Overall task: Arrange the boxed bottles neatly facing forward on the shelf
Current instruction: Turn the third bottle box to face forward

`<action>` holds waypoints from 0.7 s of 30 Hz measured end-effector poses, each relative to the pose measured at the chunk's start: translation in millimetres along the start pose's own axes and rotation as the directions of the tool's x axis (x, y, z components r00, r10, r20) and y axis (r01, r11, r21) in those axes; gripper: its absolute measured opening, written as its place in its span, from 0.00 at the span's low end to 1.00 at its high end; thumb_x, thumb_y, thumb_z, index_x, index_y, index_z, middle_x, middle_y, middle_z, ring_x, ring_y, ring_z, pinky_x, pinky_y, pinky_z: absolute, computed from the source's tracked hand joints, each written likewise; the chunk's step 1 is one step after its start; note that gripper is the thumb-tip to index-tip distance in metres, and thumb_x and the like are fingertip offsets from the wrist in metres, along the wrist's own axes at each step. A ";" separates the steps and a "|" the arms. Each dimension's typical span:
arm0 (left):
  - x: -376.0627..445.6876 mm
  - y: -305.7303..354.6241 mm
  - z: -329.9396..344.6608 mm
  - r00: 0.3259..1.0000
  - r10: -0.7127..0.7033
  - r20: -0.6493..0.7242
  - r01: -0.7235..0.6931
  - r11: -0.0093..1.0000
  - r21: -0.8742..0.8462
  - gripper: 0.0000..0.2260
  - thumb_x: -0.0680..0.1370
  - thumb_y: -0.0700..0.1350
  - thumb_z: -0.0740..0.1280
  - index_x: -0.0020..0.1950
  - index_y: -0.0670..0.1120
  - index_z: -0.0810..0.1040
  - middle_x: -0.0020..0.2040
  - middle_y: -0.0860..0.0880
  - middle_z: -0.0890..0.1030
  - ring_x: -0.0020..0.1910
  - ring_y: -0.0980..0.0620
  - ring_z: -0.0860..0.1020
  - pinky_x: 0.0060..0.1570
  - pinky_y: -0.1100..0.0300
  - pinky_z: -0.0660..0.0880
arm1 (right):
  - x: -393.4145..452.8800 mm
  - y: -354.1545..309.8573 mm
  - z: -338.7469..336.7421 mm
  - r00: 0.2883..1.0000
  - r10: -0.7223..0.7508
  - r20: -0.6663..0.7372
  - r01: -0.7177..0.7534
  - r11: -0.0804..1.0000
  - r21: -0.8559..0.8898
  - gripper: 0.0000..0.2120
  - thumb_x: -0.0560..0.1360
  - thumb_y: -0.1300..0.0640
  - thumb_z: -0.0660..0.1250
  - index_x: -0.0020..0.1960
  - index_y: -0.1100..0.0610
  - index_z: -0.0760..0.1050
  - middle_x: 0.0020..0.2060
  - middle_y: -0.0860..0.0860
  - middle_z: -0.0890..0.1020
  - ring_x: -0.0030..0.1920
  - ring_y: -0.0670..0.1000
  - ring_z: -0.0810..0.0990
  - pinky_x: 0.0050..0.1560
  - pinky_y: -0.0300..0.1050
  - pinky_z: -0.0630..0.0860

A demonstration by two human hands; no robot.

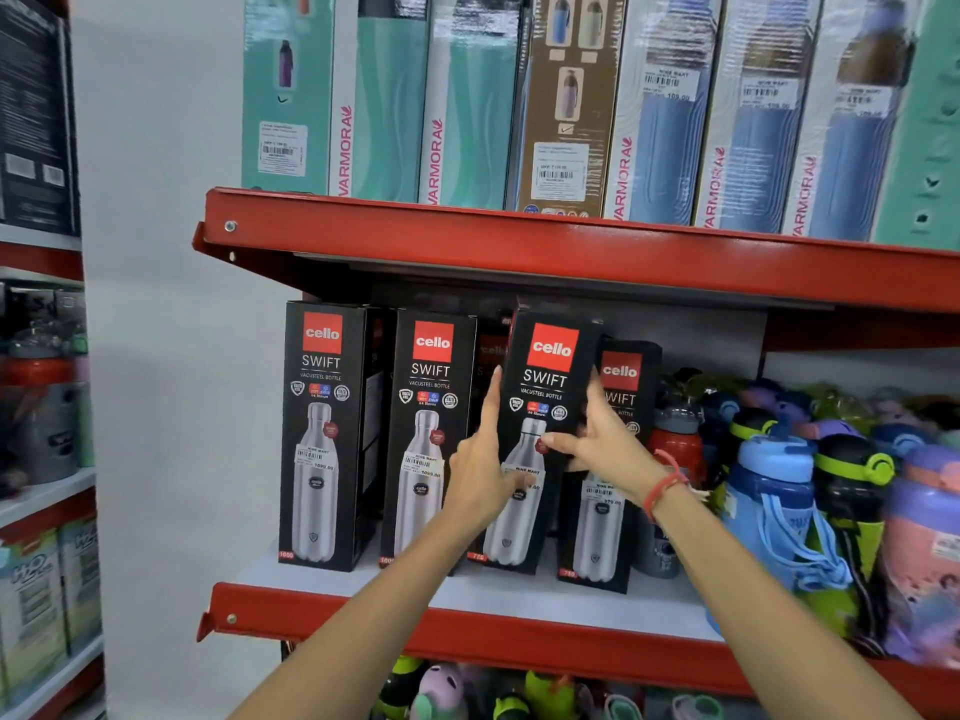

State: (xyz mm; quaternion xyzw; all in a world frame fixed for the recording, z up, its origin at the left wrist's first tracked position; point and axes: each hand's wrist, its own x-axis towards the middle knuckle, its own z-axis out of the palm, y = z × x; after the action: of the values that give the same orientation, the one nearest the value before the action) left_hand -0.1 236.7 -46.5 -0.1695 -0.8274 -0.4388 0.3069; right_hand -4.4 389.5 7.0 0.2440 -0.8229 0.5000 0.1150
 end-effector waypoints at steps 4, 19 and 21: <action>7.6 -11.6 15.6 0.991 -0.130 -0.015 0.131 0.991 0.033 0.56 0.68 0.34 0.75 0.75 0.62 0.37 0.63 0.47 0.79 0.41 0.53 0.80 0.47 0.58 0.80 | 16.2 15.5 9.4 0.996 0.087 -0.034 -0.089 0.995 -0.054 0.51 0.73 0.68 0.68 0.75 0.43 0.34 0.61 0.48 0.74 0.57 0.52 0.78 0.55 0.59 0.79; 17.3 -29.3 5.6 0.984 -0.178 -0.006 0.174 0.951 0.255 0.40 0.72 0.36 0.72 0.77 0.45 0.52 0.55 0.40 0.81 0.54 0.41 0.79 0.54 0.48 0.76 | 23.7 7.8 36.6 0.893 0.060 -0.445 -0.257 0.882 -0.396 0.33 0.70 0.60 0.74 0.71 0.60 0.65 0.59 0.61 0.80 0.58 0.60 0.80 0.58 0.52 0.75; 12.0 -33.0 -10.2 0.992 -0.127 -0.025 0.129 0.980 0.152 0.32 0.73 0.37 0.71 0.74 0.44 0.62 0.55 0.44 0.82 0.53 0.45 0.81 0.54 0.53 0.77 | 21.3 -2.7 41.3 0.863 -0.007 -0.505 -0.242 0.872 -0.425 0.33 0.71 0.59 0.72 0.72 0.59 0.63 0.62 0.60 0.78 0.60 0.59 0.79 0.59 0.53 0.74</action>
State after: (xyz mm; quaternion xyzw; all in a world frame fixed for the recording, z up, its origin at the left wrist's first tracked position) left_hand -23.7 209.9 -54.8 -0.0885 -0.8655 -0.3939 0.2965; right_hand -18.9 346.1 -1.2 0.0207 -0.8768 0.3346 0.3448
